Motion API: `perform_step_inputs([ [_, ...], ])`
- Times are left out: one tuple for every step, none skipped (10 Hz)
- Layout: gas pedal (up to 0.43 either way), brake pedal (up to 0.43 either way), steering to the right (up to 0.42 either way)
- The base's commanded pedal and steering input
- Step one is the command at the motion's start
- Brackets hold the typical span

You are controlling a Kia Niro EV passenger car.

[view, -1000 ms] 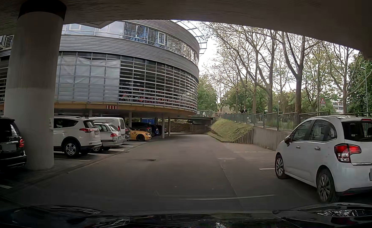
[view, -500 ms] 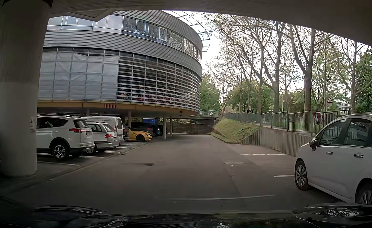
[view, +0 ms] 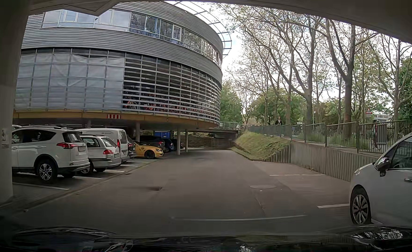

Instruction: Follow the waypoints while adhering to traffic rules and regulations

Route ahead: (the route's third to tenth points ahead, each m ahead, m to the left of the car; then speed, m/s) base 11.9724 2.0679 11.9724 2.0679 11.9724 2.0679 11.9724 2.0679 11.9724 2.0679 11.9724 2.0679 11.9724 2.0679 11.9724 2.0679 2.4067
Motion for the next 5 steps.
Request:
perform_step_inputs([
  [0.0,0.0,0.069],
  [0.0,0.0,0.079],
  [0.0,0.0,0.09],
  [0.0,0.0,0.104],
  [0.0,0.0,0.116],
])
